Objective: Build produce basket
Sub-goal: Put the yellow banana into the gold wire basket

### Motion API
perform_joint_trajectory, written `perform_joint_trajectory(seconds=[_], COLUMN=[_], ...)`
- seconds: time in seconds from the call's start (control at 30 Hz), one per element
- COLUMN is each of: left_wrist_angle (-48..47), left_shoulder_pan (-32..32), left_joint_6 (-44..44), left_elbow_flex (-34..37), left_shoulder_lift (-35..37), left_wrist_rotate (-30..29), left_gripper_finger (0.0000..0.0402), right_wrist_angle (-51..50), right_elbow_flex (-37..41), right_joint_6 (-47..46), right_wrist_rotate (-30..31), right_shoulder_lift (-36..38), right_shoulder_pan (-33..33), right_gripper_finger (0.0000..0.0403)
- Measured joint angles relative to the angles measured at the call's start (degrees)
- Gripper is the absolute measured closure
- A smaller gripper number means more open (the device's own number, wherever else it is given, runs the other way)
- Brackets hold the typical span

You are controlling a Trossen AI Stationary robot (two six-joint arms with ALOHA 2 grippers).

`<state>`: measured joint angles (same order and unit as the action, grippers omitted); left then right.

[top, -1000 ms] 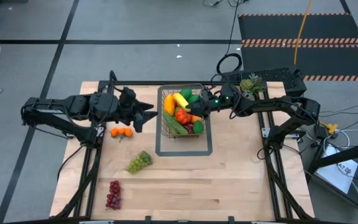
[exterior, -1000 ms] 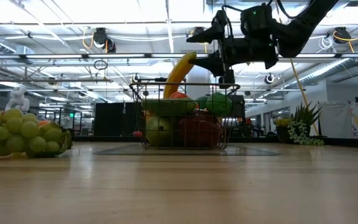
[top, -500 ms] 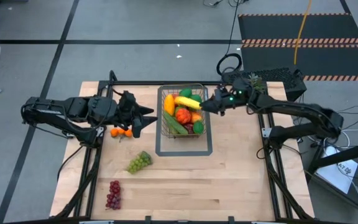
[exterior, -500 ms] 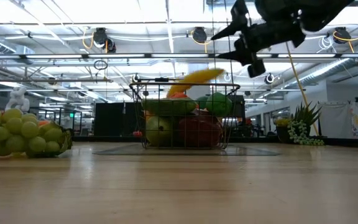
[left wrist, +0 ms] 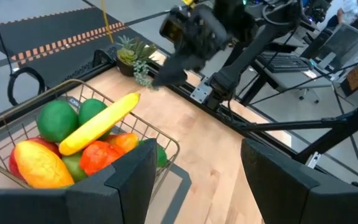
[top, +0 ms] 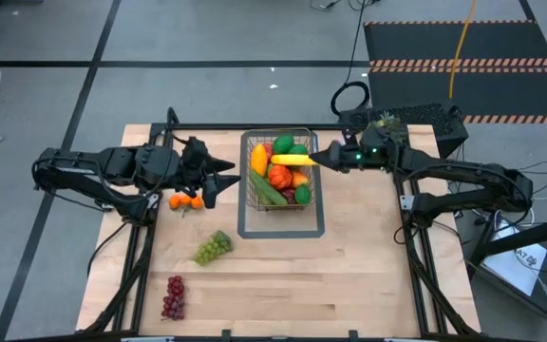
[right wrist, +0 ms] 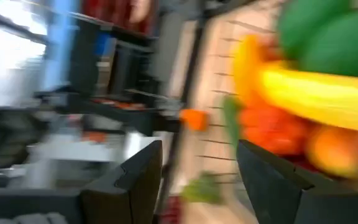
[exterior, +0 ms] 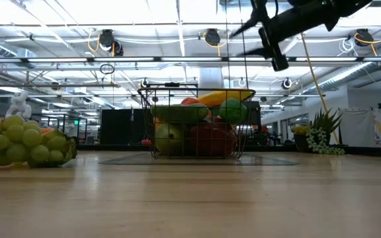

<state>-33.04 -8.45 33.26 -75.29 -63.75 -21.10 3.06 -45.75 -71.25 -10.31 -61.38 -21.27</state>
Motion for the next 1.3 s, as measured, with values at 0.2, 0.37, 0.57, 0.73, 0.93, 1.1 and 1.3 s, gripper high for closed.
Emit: perform_joint_trajectory(seconds=[0.2, 0.37, 0.57, 0.73, 0.93, 1.1, 1.3], left_wrist_angle=[0.1, 0.2, 0.1, -0.3, -0.3, -0.4, -1.3], left_shoulder_pan=[1.2, 1.1, 1.2, 1.8, 3.8, 5.5, 7.1], left_joint_6=[0.1, 0.3, -0.2, -0.6, -0.5, -0.5, 0.3], left_elbow_flex=[0.0, 0.0, 0.0, 0.0, 0.0, 0.0, 0.0], left_shoulder_lift=[0.0, 0.0, 0.0, 0.0, 0.0, 0.0, 0.0], left_wrist_rotate=[0.0, 0.0, 0.0, 0.0, 0.0, 0.0, 0.0], left_gripper_finger=[0.0167, 0.0167, 0.0167, 0.0167, 0.0167, 0.0167, 0.0167], right_wrist_angle=[-6.0, -1.0, -4.6, -8.1, -7.6, -6.0, 1.0], right_elbow_flex=[-0.5, -0.7, -0.6, -0.6, -0.6, -0.7, -0.6], right_joint_6=[12.1, 39.6, 60.7, 72.3, 86.2, 92.9, 97.9], right_wrist_rotate=[5.7, 4.0, 2.7, 3.0, 7.5, 10.5, 12.2], right_shoulder_lift=[-1.0, -0.1, -1.2, -3.9, -9.4, -12.5, -13.4], right_shoulder_pan=[0.9, 0.9, 1.2, 1.3, 1.3, 0.5, 0.3], right_gripper_finger=[0.0201, 0.0176, 0.0132, 0.0116, 0.0119, 0.0139, 0.0171])
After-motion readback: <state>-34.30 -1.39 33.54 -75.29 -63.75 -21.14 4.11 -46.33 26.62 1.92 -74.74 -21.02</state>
